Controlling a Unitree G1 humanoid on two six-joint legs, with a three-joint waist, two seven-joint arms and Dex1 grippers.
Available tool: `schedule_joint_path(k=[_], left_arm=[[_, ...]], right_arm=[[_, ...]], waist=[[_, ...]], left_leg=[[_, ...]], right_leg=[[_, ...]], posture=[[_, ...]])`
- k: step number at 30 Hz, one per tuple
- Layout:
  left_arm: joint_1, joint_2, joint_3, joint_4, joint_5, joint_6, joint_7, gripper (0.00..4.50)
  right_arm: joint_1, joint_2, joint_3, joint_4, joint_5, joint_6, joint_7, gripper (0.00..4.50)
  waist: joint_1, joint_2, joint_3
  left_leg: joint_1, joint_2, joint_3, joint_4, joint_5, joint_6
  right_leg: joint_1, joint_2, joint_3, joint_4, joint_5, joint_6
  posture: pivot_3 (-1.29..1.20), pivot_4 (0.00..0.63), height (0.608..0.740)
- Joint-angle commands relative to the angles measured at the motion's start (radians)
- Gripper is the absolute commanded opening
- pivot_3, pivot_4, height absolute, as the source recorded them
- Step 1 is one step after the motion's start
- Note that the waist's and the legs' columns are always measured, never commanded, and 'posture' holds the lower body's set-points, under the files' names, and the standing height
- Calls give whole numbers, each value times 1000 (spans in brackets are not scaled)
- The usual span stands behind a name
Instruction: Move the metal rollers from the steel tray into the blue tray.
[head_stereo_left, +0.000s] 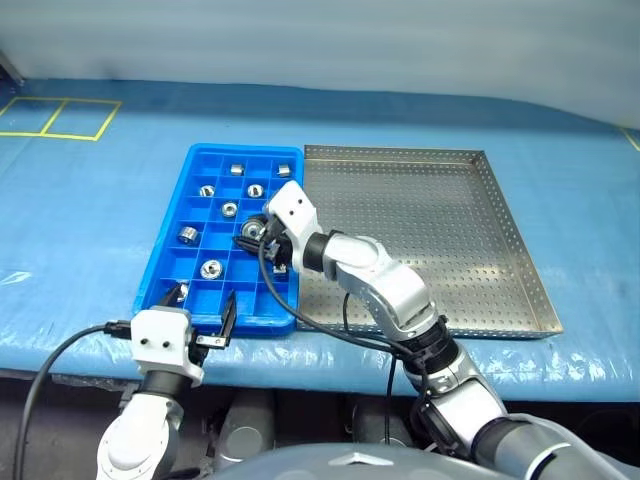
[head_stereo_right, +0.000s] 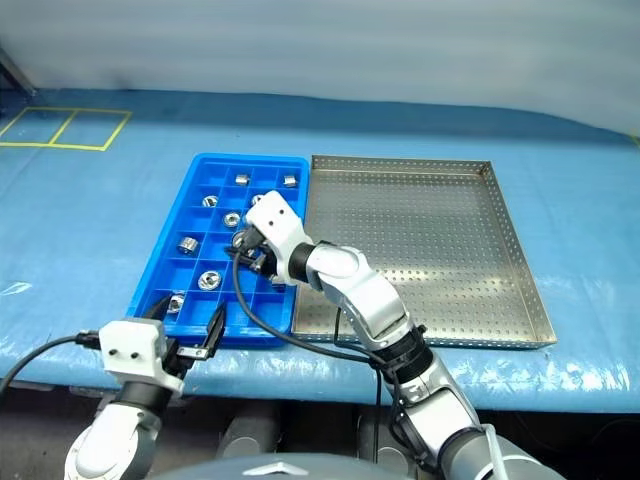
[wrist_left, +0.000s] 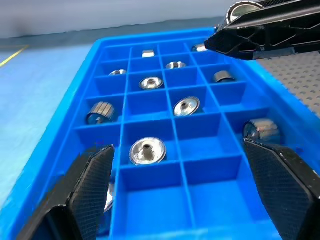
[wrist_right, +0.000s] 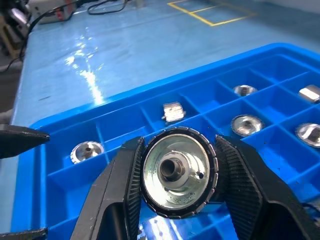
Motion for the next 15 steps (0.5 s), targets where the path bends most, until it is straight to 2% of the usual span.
schedule_joint_path(k=[1,6,11,15], left_arm=[[49,-3,-19,-65,-1,-59,-11,4500],[91,1,-17,-58,-19,-78,-30,4500],[73,8,-10,-53,-30,-65,-44,4500],[40,17,-9,-45,-36,-46,-59,4500]], right_arm=[[22,-2,39,-16,1,8,22,1884],[77,-29,99,6,-22,17,35,1884],[125,-28,102,-4,-13,57,25,1884],[143,-27,99,-31,-7,80,26,3189]], waist=[[10,0,0],[25,0,0],[30,-1,-1],[32,-2,-2]], left_leg=[[0,0,0,0,0,0],[-2,0,1,0,0,0],[-6,0,1,0,0,0],[-11,0,1,0,0,0]], right_leg=[[-1,0,0,0,0,0],[-5,0,0,0,0,0],[-11,-1,0,-1,0,0],[-11,-1,0,0,0,0]], posture=[[415,150,740],[413,150,740],[390,150,740],[359,150,740]])
